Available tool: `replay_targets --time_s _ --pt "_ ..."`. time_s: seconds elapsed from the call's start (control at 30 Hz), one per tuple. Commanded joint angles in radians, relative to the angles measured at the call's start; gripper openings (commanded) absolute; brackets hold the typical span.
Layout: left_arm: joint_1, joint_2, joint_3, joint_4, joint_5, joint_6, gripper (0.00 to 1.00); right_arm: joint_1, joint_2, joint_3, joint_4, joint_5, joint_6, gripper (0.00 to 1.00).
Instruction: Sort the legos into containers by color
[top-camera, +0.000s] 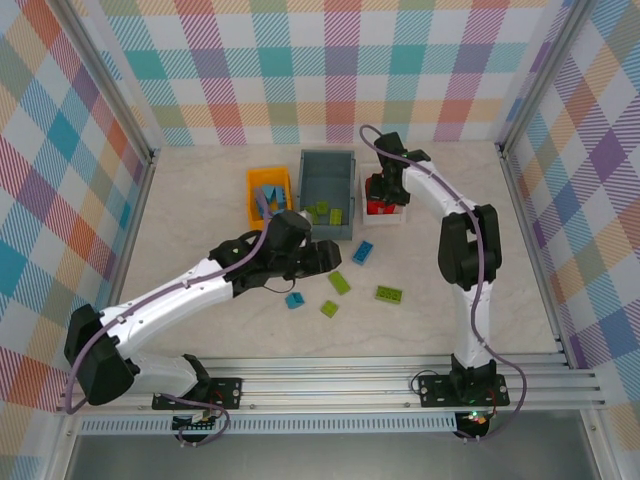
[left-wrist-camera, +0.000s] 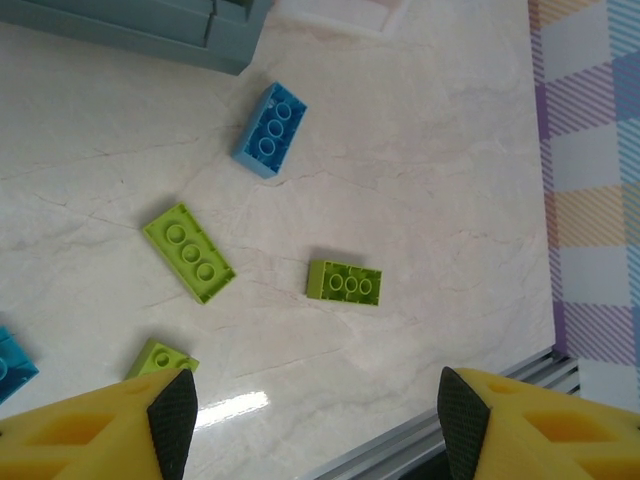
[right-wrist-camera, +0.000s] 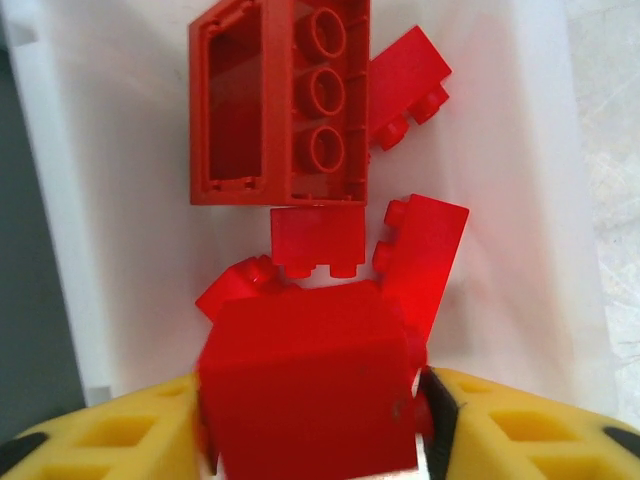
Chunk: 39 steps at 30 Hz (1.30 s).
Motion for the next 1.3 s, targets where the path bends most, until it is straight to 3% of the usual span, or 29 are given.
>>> replay_targets --time_s 0.0,0.2,0.4,0.53,0.63,0.77,0.93,1.07,1.27 --pt "-0.03 0.034 0.039 0.021 -0.021 0.042 0.67 0.002 -0.011 0.035 -0.05 -0.014 -0.001 0.61" --pt "-0.072 0.111 0.097 0.003 -0.021 0.055 0.68 0.003 -0.114 0.018 -0.048 -0.015 -0.011 0.65" --pt "-0.145 0.272 0.215 -0.064 -0.051 -0.047 0.7 0.002 -0.398 -0.124 -0.026 0.007 -0.034 0.65" --pt "-0.211 0.449 0.377 -0.155 -0.064 -0.076 0.7 0.003 -0.654 -0.314 0.004 -0.03 -0.047 0.68" --pt "-0.251 0.58 0.545 -0.242 -0.095 0.089 0.71 0.003 -0.841 -0.437 -0.009 -0.055 -0.051 0.71" --pt "-0.262 0.694 0.657 -0.321 -0.1 0.529 0.75 0.002 -1.062 -0.548 -0.056 -0.071 -0.029 0.73" --pt "-0.248 0.758 0.659 -0.385 -0.097 1.009 0.75 0.0 -1.266 -0.608 -0.109 -0.072 0.014 0.76" --pt "-0.213 0.81 0.674 -0.361 -0.048 1.225 0.75 0.0 -1.369 -0.653 -0.106 -0.118 0.067 0.77" --pt "-0.2 0.886 0.718 -0.318 -0.018 1.385 0.75 0.0 -1.43 -0.687 -0.132 -0.142 0.114 0.77"
